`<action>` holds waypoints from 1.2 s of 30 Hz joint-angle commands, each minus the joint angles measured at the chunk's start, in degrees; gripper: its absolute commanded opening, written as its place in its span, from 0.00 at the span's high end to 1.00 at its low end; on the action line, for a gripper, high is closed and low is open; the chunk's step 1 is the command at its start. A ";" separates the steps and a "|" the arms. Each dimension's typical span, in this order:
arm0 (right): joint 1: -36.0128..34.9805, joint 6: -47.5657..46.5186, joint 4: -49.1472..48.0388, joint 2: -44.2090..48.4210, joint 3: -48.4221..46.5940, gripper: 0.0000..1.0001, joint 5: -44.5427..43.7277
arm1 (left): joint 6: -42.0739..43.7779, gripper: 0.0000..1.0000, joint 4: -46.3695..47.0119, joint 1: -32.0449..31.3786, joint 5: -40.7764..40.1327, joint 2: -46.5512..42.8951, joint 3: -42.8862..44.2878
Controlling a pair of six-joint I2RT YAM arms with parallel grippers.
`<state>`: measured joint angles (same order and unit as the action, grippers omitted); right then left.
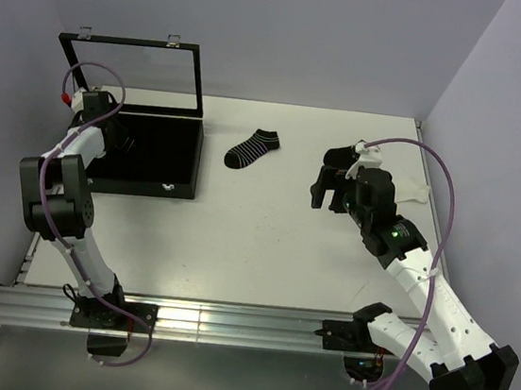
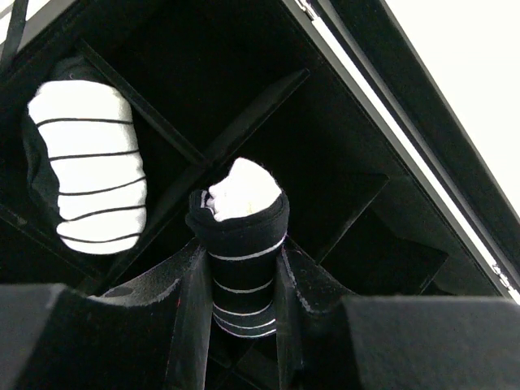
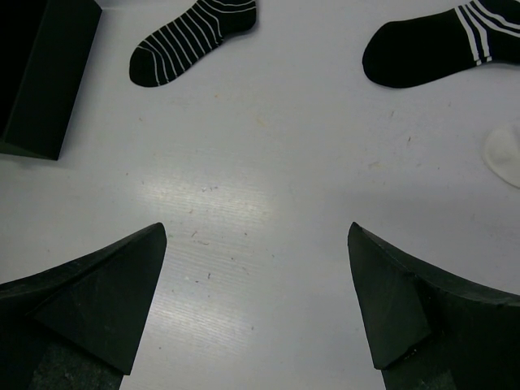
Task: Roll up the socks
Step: Place the sock in the storage box.
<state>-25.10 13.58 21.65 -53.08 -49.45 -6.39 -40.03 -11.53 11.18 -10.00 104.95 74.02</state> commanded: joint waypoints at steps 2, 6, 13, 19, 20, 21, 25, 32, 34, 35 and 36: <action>0.49 -1.19 -2.22 0.26 -0.56 0.00 -0.29 | 0.74 1.00 3.53 0.07 -1.16 2.18 -0.63; 0.49 -1.28 -2.40 0.35 -0.38 0.00 -0.29 | 1.01 1.00 3.53 0.16 0.33 3.51 -0.45; 0.49 -1.46 -2.31 0.26 -0.21 0.00 -0.38 | 0.83 1.00 1.78 0.16 3.05 4.56 -1.25; 0.49 -1.72 -2.31 0.35 -0.03 0.00 -0.99 | 0.13 1.00 -3.50 0.07 4.55 5.89 0.52; 0.49 -1.72 -2.31 0.35 -0.03 0.00 -1.16 | -0.22 1.00 -3.33 0.07 4.55 5.54 -0.53; 0.49 -1.72 -2.40 0.35 0.06 0.00 -1.25 | -0.66 1.00 -2.80 0.07 4.55 4.58 -1.15; 0.49 -1.72 -2.93 0.17 0.23 0.00 -1.17 | -1.19 1.00 -1.22 -0.10 3.76 1.93 -3.53; 0.49 -1.81 -2.93 0.26 0.32 0.00 -1.87 | -1.10 0.99 -5.42 -0.37 5.08 2.37 -0.82; 0.58 -1.81 -2.84 0.35 0.49 0.00 -1.96 | -1.01 1.00 -7.44 -0.37 4.82 3.60 0.33; 0.49 -1.72 -2.93 0.43 0.50 0.00 -1.96 | -1.01 1.00 -8.85 -0.37 4.73 3.86 1.12; 0.49 -1.81 -3.02 0.35 0.50 0.00 -2.04 | -0.75 1.00 -9.47 -0.37 4.64 4.56 1.39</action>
<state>-25.08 12.49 20.95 -53.08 -49.34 -7.07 -41.17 -14.81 11.51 -7.53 108.01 73.03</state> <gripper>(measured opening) 0.997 0.348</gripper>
